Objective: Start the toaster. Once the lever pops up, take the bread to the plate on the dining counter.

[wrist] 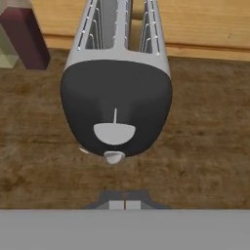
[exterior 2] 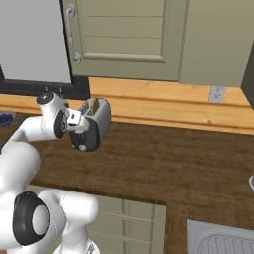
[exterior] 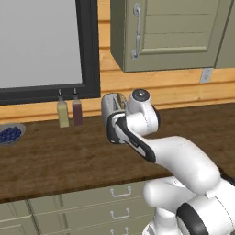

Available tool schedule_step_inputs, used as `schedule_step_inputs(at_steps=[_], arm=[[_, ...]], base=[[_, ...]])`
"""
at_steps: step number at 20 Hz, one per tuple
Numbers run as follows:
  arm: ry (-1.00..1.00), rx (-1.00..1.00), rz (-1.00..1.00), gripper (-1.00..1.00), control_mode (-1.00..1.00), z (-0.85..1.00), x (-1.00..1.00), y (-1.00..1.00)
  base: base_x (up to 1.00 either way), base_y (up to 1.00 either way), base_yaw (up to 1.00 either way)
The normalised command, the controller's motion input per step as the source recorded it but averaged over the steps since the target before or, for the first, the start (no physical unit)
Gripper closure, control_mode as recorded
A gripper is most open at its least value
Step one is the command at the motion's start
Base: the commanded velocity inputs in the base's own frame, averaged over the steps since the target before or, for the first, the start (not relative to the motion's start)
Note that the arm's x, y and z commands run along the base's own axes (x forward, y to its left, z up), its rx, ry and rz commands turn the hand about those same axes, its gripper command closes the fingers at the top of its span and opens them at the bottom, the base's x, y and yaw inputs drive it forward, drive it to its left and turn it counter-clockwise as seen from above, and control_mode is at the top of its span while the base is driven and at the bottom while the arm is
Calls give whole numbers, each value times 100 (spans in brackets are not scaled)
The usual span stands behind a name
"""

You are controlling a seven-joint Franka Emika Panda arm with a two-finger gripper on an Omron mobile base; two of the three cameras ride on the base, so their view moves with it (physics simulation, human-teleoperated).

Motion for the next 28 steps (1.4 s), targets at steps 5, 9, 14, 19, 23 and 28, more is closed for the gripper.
schedule_step_inputs(at_steps=[5,9,14,19,23,28], arm=[[0,0,0,100,-100,-19,46,8],[0,0,0,100,-100,-29,29,5],[0,0,0,100,-100,-29,19,1],[0,0,0,100,-100,-24,11,0],[0,0,0,100,-100,-25,3,0],[0,0,0,100,-100,-23,0,0]], base=[[0,0,0],[0,0,0],[0,0,0],[0,0,0],[0,0,0],[0,0,0]])
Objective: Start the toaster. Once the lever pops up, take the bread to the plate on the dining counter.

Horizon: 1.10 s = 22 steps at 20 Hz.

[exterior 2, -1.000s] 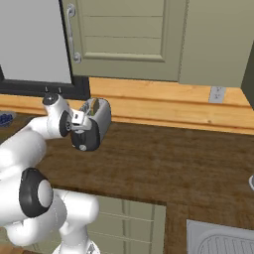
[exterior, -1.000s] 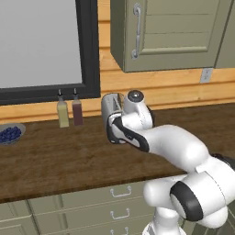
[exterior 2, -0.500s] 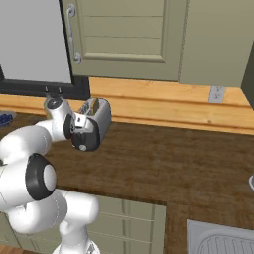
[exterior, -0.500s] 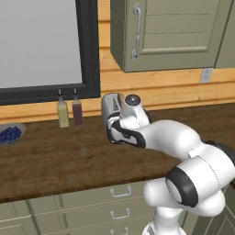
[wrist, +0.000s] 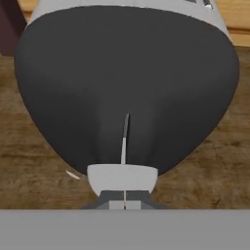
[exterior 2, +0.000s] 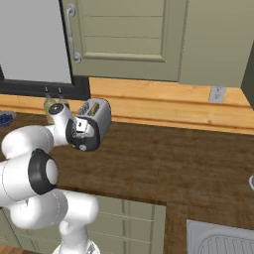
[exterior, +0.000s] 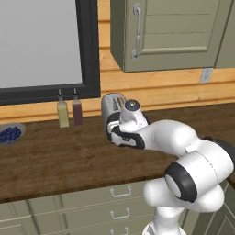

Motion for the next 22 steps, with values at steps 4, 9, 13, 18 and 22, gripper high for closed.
schedule_step_inputs(at_steps=[4,9,13,18,22], arm=[[0,0,0,100,-100,-36,0,0],[0,0,0,100,-100,-42,0,0],[0,0,0,100,-100,-39,7,0],[-1,0,0,100,-100,-33,2,0],[-27,8,0,100,-100,64,-61,-2]], base=[[0,0,0],[0,0,0],[0,0,0],[0,0,0],[0,0,0]])
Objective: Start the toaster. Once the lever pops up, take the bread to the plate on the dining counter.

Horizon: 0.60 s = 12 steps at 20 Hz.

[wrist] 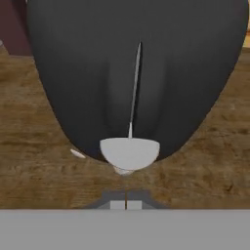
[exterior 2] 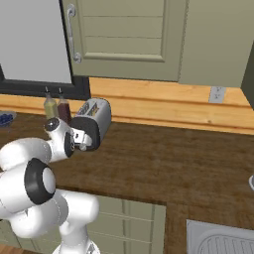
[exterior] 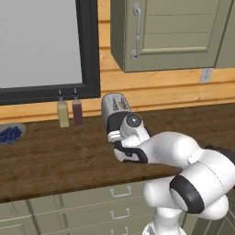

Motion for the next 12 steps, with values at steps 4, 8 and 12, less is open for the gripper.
schedule_step_inputs(at_steps=[4,8,12], arm=[[-32,14,-2,100,-100,100,-78,-3],[-13,11,-7,100,-100,100,-25,-2],[-6,3,-9,100,-100,100,-2,0]], base=[[0,0,0],[0,0,0],[0,0,0]])
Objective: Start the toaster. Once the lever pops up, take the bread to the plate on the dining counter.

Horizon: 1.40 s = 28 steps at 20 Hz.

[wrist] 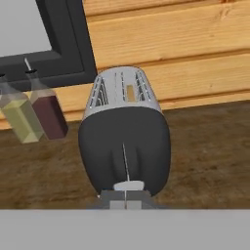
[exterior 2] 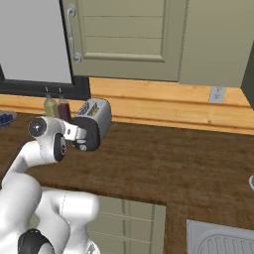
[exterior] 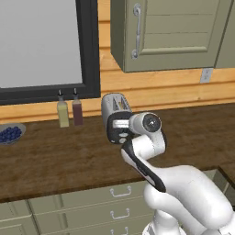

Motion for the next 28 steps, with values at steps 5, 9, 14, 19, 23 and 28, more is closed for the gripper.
schedule_step_inputs(at_steps=[5,9,14,19,23,28], arm=[[0,1,-9,100,-100,100,0,0],[0,0,-4,100,-100,71,0,-7],[0,0,-1,100,-100,35,0,-19],[0,0,0,-100,-100,-1,0,-3],[0,0,0,-100,-100,0,0,-8],[8,1,0,-100,-100,0,4,-20]], base=[[0,0,0],[0,0,0],[0,0,0],[0,0,0],[0,0,0],[0,0,0]])
